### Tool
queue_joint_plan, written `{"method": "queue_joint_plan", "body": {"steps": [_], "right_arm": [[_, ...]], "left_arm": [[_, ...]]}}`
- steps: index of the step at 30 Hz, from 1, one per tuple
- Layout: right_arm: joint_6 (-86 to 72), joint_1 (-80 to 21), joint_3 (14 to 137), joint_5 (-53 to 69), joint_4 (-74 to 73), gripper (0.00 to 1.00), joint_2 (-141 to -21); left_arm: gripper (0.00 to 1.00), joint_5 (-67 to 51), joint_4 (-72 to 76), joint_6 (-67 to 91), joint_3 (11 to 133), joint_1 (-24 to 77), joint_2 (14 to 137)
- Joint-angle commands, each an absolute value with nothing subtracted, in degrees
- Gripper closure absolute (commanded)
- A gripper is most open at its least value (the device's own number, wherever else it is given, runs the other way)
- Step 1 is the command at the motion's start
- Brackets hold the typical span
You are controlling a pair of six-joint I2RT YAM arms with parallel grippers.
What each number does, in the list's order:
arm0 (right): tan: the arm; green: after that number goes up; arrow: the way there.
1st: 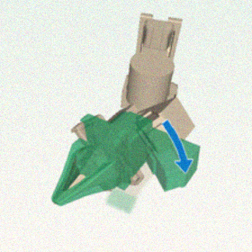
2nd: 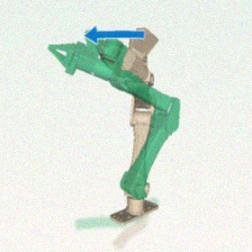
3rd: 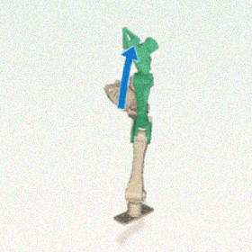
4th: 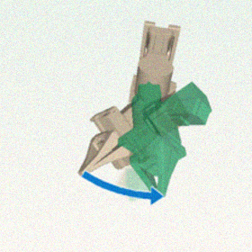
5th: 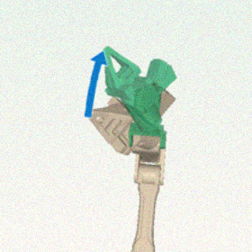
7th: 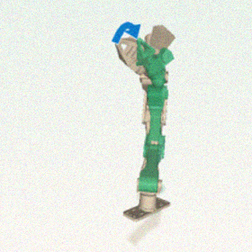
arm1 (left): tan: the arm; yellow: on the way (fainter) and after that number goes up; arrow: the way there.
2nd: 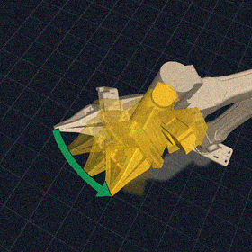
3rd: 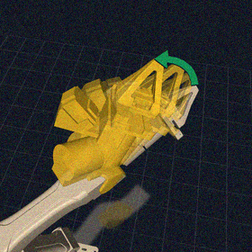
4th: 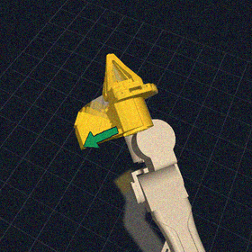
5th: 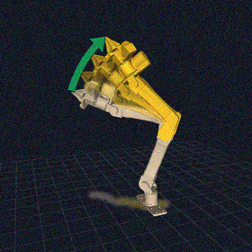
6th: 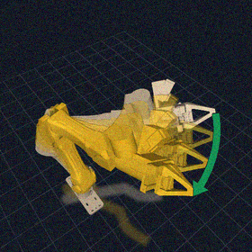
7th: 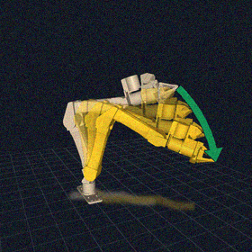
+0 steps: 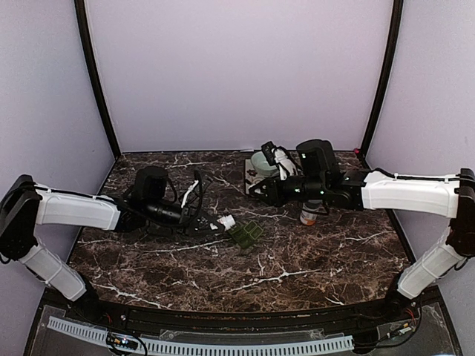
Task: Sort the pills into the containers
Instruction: Pour the pill into the compartment of the pill container.
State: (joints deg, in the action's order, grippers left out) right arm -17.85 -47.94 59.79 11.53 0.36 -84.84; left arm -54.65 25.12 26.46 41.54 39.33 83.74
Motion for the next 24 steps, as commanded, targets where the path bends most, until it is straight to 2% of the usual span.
{"method": "queue_joint_plan", "body": {"steps": [1, 10, 24], "right_arm": [[-19.8, -47.7, 58.8, 5.9, -0.8, 1.00, -83.2], [-21.5, -47.7, 57.0, 2.3, -1.7, 1.00, -81.3], [-22.0, -47.7, 54.0, 1.5, -0.7, 1.00, -78.8]], "left_arm": [[1.00, -48.7, 15.6, 18.9, 44.7, 41.3, 86.6], [1.00, -43.6, 7.9, 14.4, 49.4, 43.6, 92.3], [1.00, -45.0, 12.5, 13.2, 49.4, 43.8, 96.3]]}}
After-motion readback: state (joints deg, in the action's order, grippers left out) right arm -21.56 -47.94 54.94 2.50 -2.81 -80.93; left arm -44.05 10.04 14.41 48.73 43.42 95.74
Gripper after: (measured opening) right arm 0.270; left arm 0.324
